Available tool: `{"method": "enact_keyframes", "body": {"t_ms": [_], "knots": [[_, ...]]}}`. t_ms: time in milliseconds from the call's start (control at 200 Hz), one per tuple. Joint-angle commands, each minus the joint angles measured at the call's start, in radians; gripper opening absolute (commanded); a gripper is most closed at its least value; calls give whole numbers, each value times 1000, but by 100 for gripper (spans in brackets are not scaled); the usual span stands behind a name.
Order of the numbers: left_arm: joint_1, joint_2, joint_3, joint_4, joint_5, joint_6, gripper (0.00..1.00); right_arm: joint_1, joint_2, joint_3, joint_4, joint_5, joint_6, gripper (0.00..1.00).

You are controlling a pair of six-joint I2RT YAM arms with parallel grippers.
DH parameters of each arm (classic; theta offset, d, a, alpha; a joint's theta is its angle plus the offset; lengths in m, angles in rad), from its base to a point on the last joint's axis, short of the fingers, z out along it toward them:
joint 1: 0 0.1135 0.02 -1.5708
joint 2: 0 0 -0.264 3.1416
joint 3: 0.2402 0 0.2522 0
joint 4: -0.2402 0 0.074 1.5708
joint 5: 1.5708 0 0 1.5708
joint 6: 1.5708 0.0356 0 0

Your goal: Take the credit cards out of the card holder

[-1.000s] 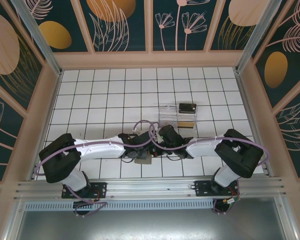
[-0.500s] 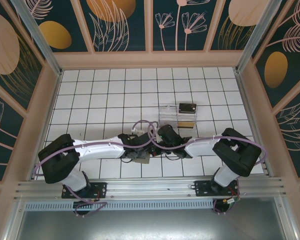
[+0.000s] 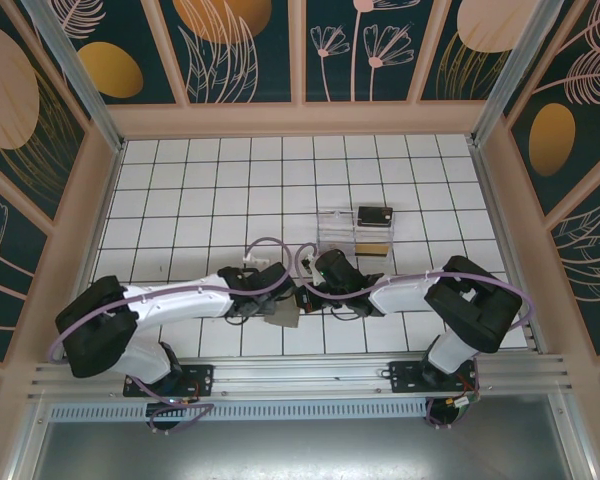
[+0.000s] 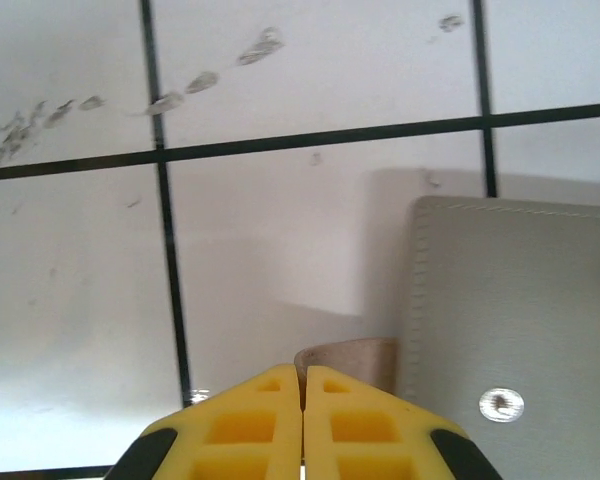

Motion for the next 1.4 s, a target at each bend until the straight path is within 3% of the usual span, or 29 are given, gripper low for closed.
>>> {"method": "enact_keyframes", "body": {"t_ms": [0, 120, 280, 480, 616, 806, 1096, 1396], "knots": [[32, -52, -66, 24, 27, -13, 7, -9, -14, 13, -101, 66, -16, 0], [42, -84, -96, 74, 56, -14, 0, 4, -63, 52, -173, 129, -53, 12], [42, -170, -62, 94, 79, -13, 0, 9, -129, 91, -234, 185, -81, 20], [42, -301, 13, 191, 186, 44, 0, 8, -176, 103, -264, 246, -88, 37], [42, -289, 35, 233, 258, 54, 0, -7, -197, 88, -278, 278, -60, 45], [42, -250, -3, 265, 278, 25, 0, -24, -292, 35, -280, 304, -40, 55], [52, -270, 7, 69, 45, 0, 0, -24, -251, 42, -234, 219, -69, 51], [131, -239, -81, -66, -44, -40, 0, -14, -93, 105, -194, 145, -73, 44]]}}
